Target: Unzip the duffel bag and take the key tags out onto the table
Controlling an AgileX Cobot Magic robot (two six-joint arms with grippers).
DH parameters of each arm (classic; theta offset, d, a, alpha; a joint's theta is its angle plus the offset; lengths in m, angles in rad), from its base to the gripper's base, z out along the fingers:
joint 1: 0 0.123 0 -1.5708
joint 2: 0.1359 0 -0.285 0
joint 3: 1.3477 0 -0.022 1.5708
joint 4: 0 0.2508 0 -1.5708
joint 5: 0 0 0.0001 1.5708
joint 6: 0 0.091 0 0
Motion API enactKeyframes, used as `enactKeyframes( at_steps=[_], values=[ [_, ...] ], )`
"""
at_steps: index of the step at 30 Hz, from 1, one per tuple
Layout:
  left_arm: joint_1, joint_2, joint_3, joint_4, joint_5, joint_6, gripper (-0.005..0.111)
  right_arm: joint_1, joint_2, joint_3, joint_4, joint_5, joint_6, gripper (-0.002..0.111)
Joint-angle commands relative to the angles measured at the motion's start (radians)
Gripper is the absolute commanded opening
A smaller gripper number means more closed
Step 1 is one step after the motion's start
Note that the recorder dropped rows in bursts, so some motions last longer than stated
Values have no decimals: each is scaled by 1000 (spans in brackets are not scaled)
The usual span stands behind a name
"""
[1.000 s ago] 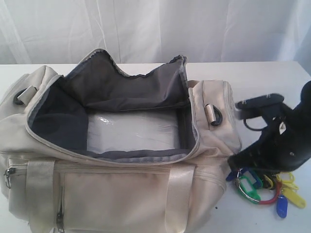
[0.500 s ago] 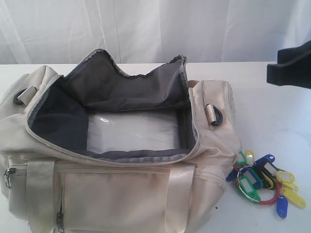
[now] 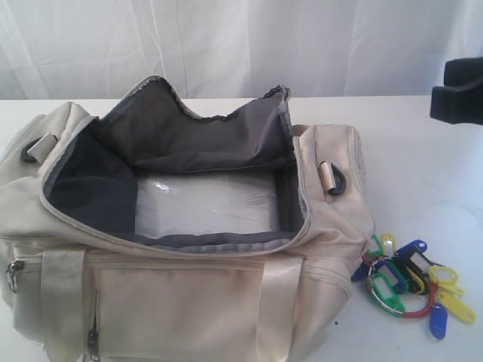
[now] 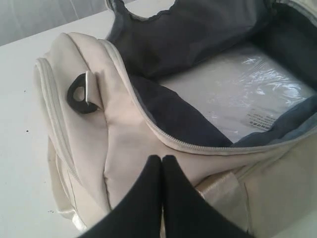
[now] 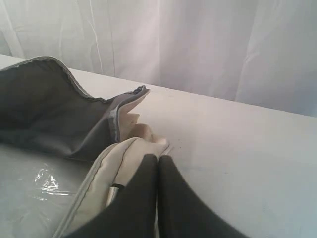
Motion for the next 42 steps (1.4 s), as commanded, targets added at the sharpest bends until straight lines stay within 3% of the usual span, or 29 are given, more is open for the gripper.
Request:
enactKeyframes(
  at_steps=[1, 10, 17, 22, 26, 28, 29, 35, 42],
  values=[
    [-6, -2, 6, -15, 5, -9, 0, -6, -4, 5, -2, -2, -6, 0],
    [20, -89, 49, -15, -31, -9, 0, -6, -4, 5, -2, -2, -6, 0],
    [148, -279, 303, -15, -289, -7, 0, -6, -4, 5, -2, -2, -6, 0],
    [169, -355, 520, -15, -445, -7, 0, -6, -4, 5, -2, -2, -6, 0],
    [169, -392, 634, -15, -450, -7, 0, -6, -4, 5, -2, -2, -6, 0],
    [186, -418, 634, -12, -256, -7, 0, -6, -4, 5, -2, 1, -6, 0],
    [198, -429, 634, -14, -222, -7, 0, -6, -4, 5, -2, -4, -6, 0],
    [275, -550, 634, -13, -260, -7, 0, -6, -4, 5, -2, -1, -6, 0],
    [267, -585, 634, -13, -302, -7, 0, -6, -4, 2, -2, 12, -6, 0]
  ],
)
